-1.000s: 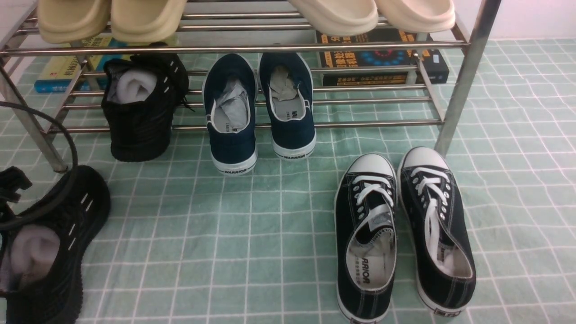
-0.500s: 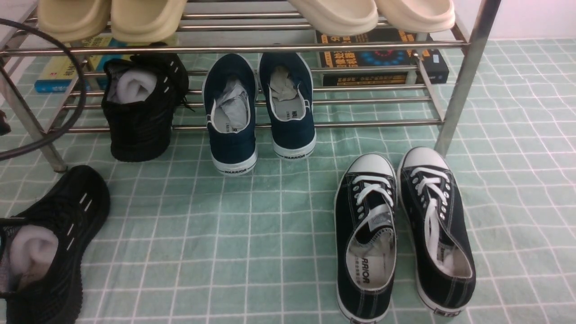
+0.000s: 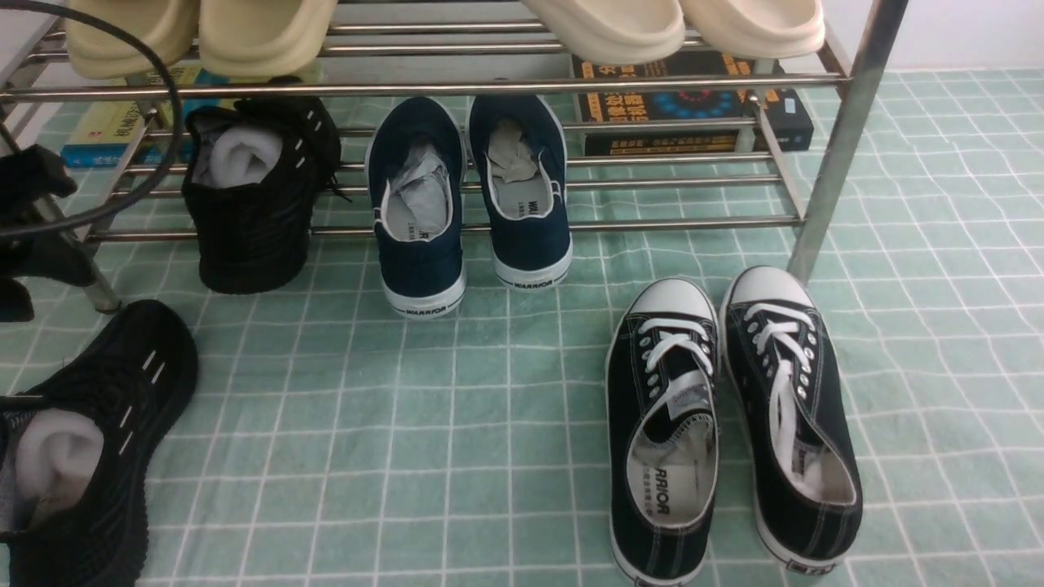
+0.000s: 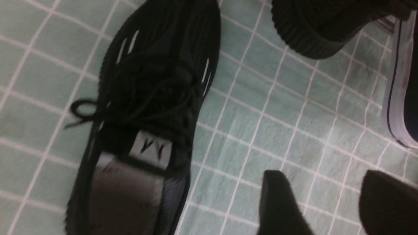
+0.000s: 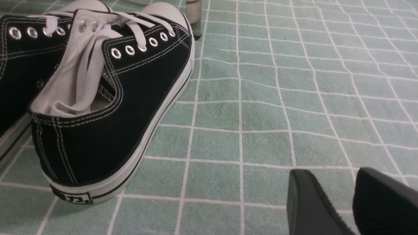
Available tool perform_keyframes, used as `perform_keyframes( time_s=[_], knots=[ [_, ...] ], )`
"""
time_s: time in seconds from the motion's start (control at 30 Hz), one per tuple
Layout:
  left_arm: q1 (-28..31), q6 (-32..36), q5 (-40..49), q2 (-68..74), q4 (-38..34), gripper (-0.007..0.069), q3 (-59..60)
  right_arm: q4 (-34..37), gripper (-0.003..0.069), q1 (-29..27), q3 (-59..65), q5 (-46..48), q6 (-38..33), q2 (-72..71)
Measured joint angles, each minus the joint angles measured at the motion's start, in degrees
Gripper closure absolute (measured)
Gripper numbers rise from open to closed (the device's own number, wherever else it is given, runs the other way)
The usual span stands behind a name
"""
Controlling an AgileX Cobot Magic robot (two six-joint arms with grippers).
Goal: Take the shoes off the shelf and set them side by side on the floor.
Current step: 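Grasp the leftmost shoe on the bottom shelf of the shoe rack with the left gripper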
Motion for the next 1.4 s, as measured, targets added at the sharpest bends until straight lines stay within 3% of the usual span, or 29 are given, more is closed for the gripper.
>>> perform_keyframes(
  time_s=[0.13, 0.33, 0.8, 1.4],
  knots=[
    [0.0, 5.82, -2.35, 4.86, -5.56, 0.0133, -2.41, 0.0, 0.0421, 0.0, 0.0, 0.0, 0.0, 0.0],
    [0.0, 11.16, -6.71, 11.9, -8.52, 0.0112, -8.4, 0.0, 0.0421, 0.0, 0.0, 0.0, 0.0, 0.0],
    [-4.96, 12.78, -13.05, 23.8, -8.26, 0.0111, -15.36, 0.0, 0.0421, 0.0, 0.0, 0.0, 0.0, 0.0],
    [-5.14, 12.67, -19.4, 26.83, -9.21, 0.0111, -15.79, 0.0, 0.0421, 0.0, 0.0, 0.0, 0.0, 0.0]
  ],
)
